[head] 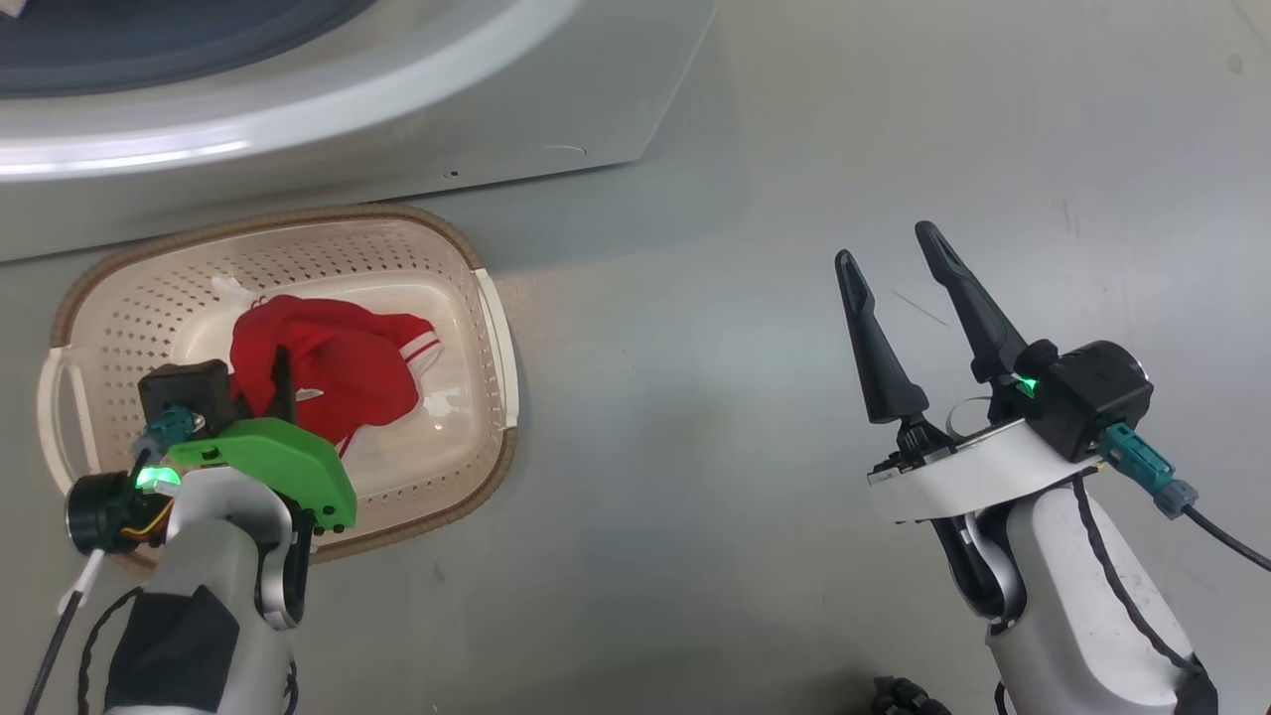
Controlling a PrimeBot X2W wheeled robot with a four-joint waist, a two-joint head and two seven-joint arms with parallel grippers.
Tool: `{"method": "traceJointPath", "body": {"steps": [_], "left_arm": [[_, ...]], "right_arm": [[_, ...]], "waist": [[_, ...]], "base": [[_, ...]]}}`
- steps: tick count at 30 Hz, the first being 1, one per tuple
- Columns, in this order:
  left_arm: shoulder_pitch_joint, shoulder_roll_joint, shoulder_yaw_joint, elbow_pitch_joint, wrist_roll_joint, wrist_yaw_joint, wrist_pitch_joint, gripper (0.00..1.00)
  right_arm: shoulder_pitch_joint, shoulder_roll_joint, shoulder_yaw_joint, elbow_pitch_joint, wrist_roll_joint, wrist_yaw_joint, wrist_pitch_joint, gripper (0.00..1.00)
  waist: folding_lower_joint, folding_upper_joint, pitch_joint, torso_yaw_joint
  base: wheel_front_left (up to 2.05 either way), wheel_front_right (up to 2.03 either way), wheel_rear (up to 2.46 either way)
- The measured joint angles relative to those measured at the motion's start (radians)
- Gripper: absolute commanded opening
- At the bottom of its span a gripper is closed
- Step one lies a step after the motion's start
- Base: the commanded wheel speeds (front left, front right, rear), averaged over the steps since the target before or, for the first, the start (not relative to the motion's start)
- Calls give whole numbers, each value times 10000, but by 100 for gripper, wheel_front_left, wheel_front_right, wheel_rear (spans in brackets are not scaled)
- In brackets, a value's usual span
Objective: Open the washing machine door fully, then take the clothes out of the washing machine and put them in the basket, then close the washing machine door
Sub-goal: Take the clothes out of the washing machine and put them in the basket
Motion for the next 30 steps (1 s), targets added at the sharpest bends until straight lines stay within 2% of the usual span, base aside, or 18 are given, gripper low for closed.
{"method": "traceJointPath", "body": {"steps": [13,14,16,17,18,19,30], "left_arm": [[-911,-54,59,1881,-244,-278,56,0],[-997,-61,65,1983,-244,-280,50,2],[-1156,-67,77,2140,-251,-322,-36,28],[-1238,-71,81,2242,-261,-364,-92,45],[-1311,-81,77,2376,-272,-372,-125,91],[-1340,-92,86,2462,-286,-397,-199,100],[-1378,-190,190,3053,-479,-546,-1101,100]], "right_arm": [[-482,0,-69,44,65,0,0,100],[-493,0,-69,58,65,0,0,100],[-509,0,-73,79,65,0,0,100],[-517,0,-88,98,65,0,0,100],[-526,0,-119,132,65,0,0,100],[-531,-4,-132,171,65,0,0,100],[-536,-6,-155,433,63,0,0,100]], "waist": [[0,0,945,-205],[0,0,949,-200],[0,0,947,-185],[0,0,940,-174],[0,1,922,-159],[0,0,895,-142],[0,0,390,14]], "base": [[0,0,0],[0,0,0],[0,0,0],[0,0,0],[0,0,0],[0,0,0],[0,0,0]]}}
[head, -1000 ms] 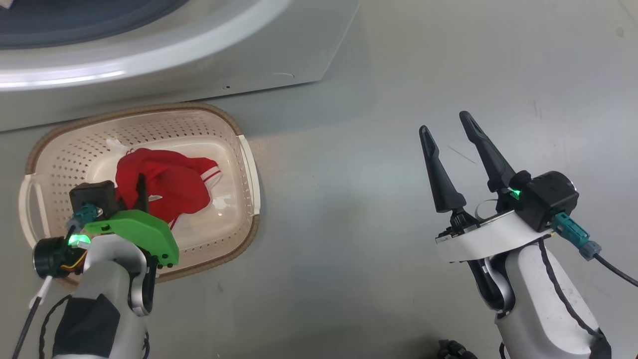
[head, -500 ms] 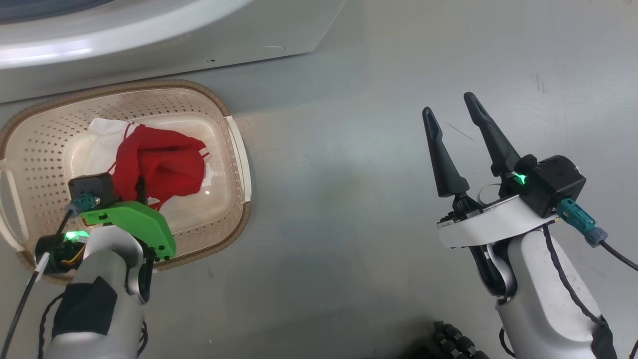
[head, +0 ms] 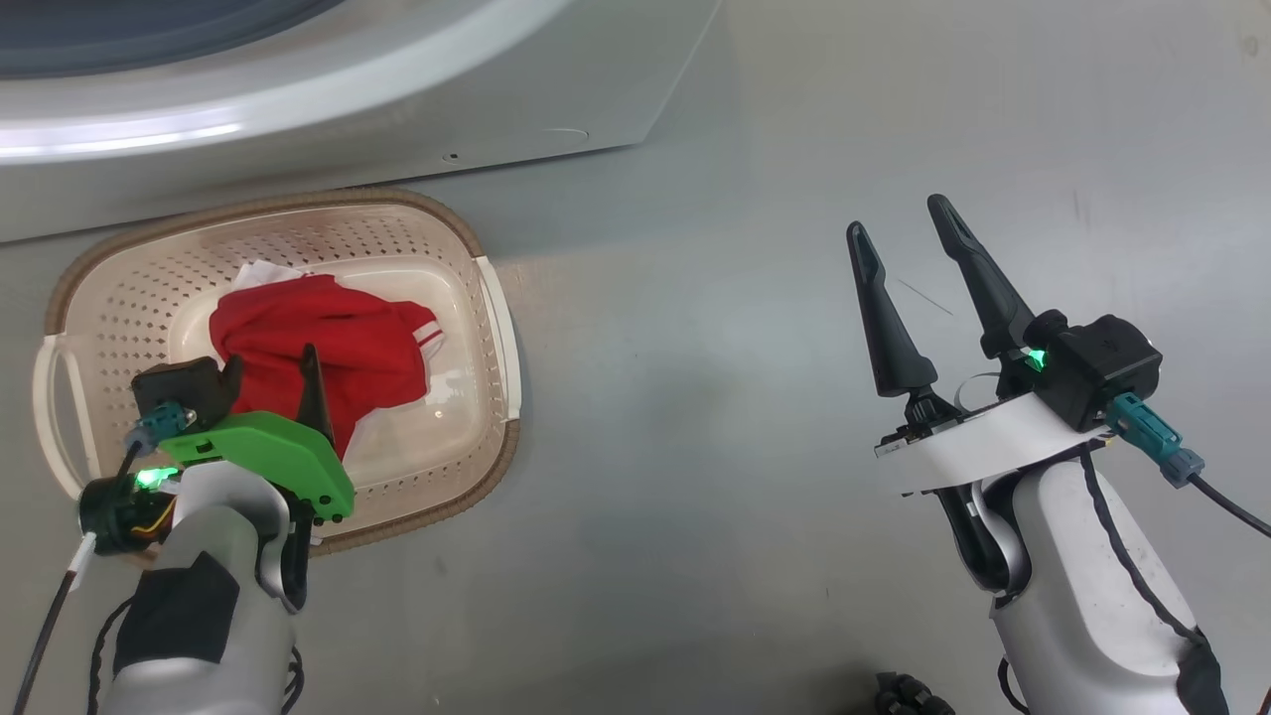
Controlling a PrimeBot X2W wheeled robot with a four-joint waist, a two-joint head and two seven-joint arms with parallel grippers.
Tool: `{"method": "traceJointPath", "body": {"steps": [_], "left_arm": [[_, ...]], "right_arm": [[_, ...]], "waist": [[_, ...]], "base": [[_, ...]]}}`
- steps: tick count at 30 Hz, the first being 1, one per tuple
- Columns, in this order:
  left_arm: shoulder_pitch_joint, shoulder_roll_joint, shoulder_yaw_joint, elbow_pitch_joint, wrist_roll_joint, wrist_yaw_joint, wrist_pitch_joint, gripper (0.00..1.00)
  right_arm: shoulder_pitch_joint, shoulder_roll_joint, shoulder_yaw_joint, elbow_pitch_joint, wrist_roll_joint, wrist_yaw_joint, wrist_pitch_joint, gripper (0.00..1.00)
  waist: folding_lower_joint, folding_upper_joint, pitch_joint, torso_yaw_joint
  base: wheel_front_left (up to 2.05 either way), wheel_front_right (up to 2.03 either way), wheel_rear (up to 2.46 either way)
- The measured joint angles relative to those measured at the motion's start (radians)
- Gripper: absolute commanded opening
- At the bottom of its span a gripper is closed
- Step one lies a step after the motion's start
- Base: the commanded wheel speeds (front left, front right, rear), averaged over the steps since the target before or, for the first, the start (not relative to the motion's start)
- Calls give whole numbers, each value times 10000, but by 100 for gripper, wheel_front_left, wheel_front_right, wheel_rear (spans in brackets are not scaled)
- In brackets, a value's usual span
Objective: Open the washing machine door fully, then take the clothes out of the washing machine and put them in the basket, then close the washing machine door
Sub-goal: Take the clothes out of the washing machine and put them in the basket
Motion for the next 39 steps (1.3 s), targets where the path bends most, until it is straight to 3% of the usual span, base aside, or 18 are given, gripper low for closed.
{"method": "traceJointPath", "body": {"steps": [14,27,39], "left_arm": [[8,-140,-355,-454,107,-539,-1045,100],[662,-198,-372,-2790,575,-658,-1074,100],[2455,-203,-502,-4412,782,-658,-1074,100]], "right_arm": [[277,-2,-431,468,-192,0,0,100],[1221,-17,-767,970,-265,0,0,100],[2262,-12,-867,1250,-267,0,0,100]], "waist": [[0,0,-1204,439],[0,0,-2794,997],[0,0,-4594,1419]], "base": [[0,0,0],[0,0,0],[0,0,0]]}}
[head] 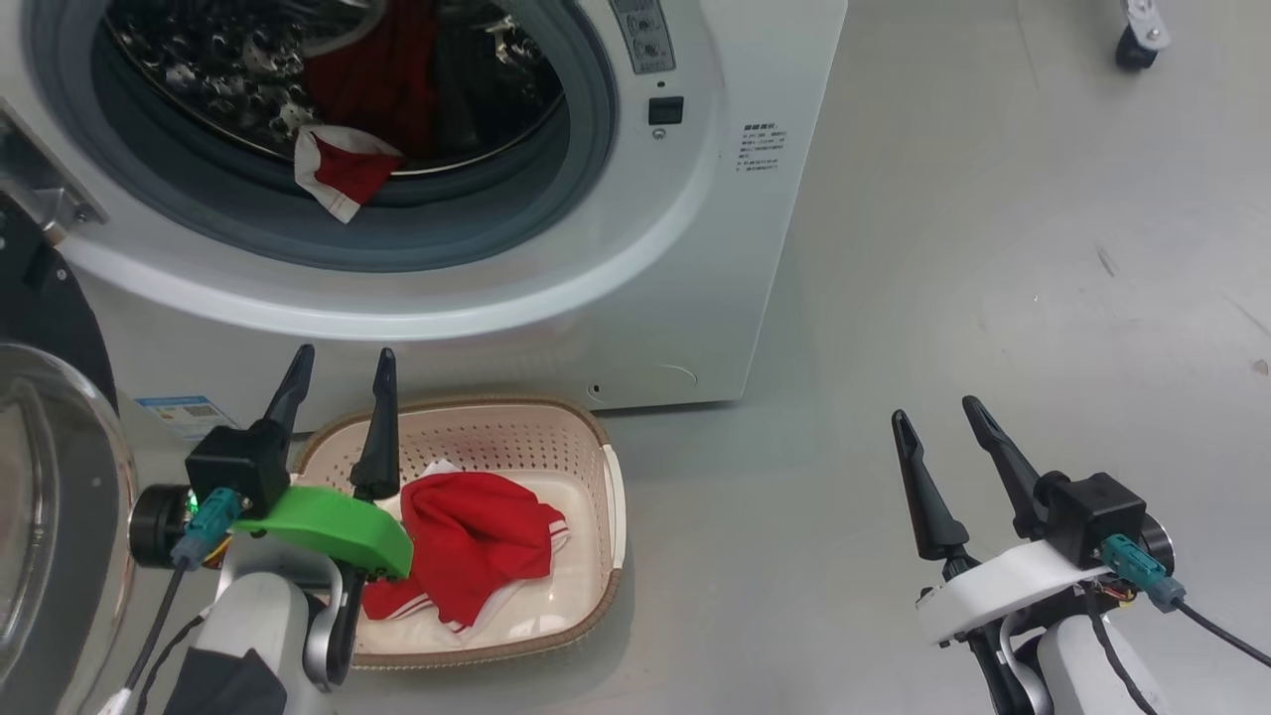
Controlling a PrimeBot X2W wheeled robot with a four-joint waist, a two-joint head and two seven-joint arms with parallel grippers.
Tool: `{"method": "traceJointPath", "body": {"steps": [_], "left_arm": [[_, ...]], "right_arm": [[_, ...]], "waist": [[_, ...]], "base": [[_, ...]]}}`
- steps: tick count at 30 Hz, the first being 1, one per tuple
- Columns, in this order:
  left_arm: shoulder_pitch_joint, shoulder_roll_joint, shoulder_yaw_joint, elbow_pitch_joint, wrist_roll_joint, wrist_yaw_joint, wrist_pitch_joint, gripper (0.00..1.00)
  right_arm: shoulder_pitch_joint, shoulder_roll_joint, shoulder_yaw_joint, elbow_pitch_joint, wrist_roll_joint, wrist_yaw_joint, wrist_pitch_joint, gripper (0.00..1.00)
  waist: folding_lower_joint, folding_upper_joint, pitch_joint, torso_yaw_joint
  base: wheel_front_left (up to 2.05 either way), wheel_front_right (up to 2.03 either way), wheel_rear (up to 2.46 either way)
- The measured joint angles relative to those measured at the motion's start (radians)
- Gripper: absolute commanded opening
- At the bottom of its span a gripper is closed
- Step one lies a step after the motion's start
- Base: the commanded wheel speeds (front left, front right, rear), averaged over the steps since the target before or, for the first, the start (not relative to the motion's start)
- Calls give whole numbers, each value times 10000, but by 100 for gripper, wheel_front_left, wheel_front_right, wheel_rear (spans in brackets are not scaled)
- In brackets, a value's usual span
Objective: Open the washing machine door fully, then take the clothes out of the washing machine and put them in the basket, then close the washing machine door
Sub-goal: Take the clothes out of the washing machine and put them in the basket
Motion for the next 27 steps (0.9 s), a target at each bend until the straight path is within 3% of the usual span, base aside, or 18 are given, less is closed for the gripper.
{"method": "traceJointPath", "body": {"steps": [16,27], "left_arm": [[2639,19,-84,-1229,90,418,0,100],[3522,33,-303,-2301,90,652,59,100]], "right_arm": [[1002,31,-82,-8,2,-25,0,100],[1329,40,-148,-280,-2,-113,0,100]], "waist": [[0,0,-1597,126],[-1,0,-1821,174]], "base": [[0,0,0],[0,0,0]]}}
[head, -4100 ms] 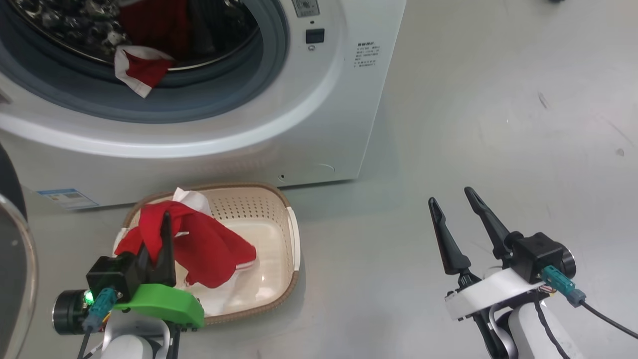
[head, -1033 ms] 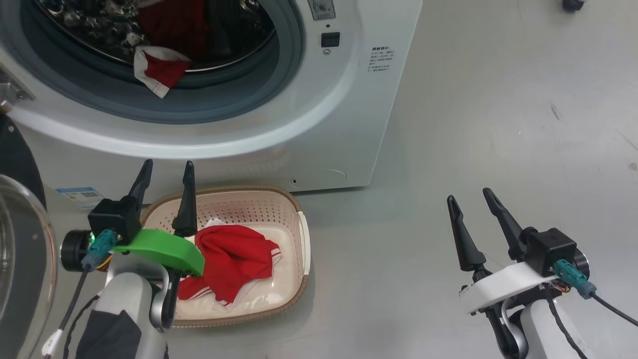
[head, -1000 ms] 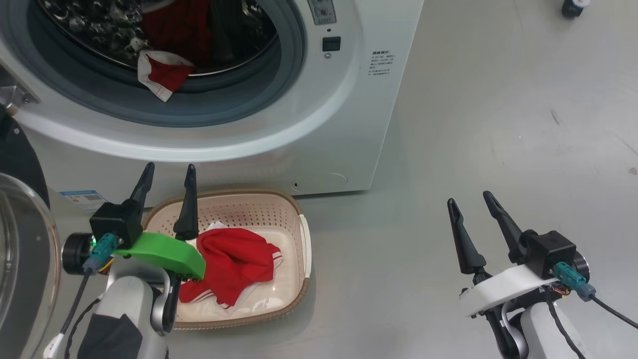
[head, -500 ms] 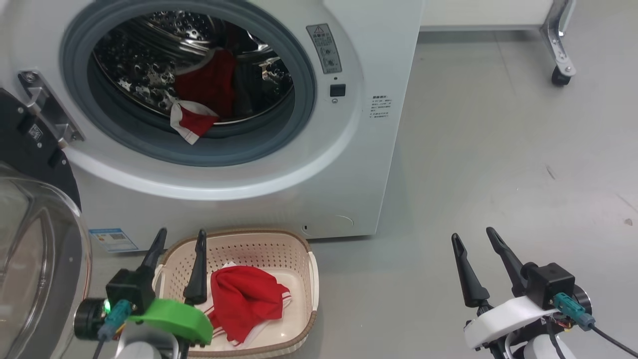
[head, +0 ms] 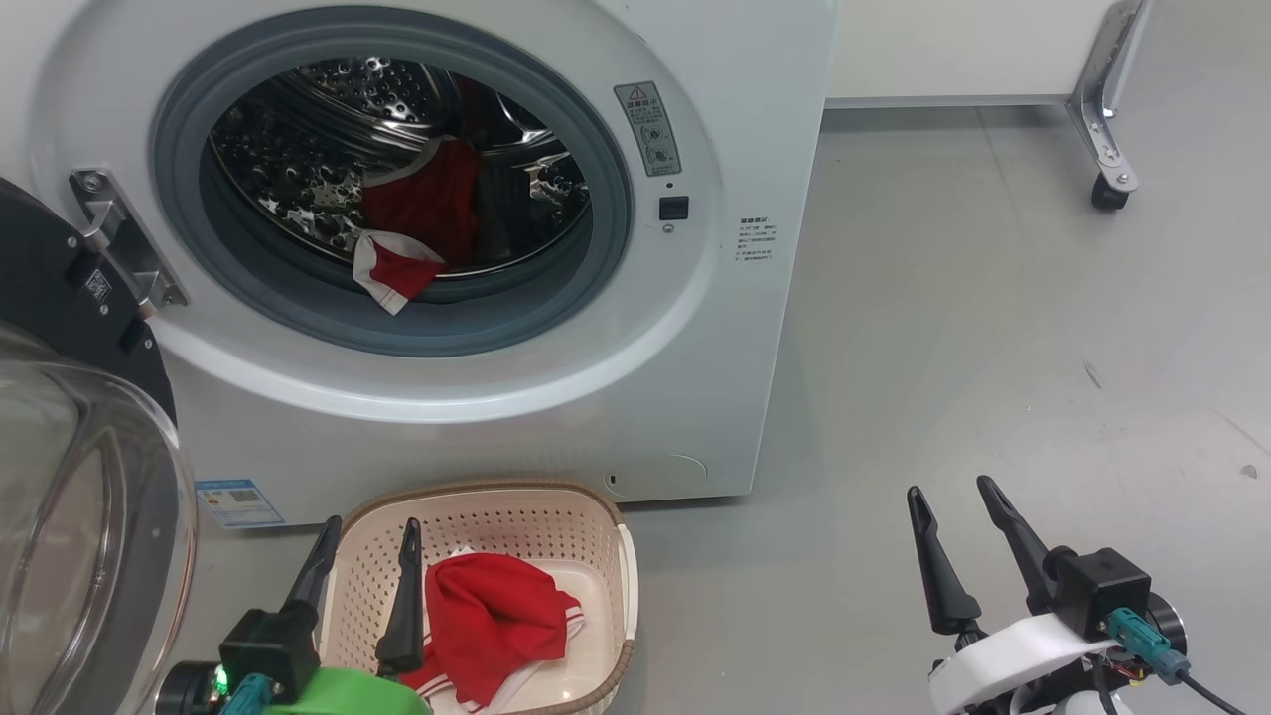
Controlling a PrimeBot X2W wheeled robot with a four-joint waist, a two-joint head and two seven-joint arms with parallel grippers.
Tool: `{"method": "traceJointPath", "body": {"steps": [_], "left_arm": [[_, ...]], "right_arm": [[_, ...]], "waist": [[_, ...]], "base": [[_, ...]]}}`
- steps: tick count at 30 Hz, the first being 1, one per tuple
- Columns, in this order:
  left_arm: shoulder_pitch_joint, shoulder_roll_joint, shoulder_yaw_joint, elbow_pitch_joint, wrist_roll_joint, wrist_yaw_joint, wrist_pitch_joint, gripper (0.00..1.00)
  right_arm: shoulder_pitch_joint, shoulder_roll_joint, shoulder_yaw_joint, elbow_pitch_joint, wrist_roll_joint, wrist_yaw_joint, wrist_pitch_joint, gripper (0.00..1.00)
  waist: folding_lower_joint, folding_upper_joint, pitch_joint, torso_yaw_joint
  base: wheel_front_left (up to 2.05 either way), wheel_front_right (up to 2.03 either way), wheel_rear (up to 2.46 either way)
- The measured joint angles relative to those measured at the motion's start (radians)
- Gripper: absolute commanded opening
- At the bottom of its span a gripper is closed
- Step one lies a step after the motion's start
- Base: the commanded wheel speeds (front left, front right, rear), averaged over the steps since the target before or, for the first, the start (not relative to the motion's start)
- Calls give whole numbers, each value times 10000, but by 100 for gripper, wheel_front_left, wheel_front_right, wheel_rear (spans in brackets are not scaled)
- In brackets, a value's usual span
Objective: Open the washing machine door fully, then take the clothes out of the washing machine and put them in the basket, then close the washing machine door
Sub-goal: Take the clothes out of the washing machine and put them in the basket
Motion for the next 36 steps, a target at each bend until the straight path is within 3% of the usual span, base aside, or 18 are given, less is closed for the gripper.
{"method": "traceJointPath", "body": {"steps": [36], "left_arm": [[810,77,-184,-1992,115,301,1001,100]], "right_arm": [[50,2,251,-564,10,-92,0,100]], "waist": [[1,0,700,-56]], "base": [[0,0,0]]}}
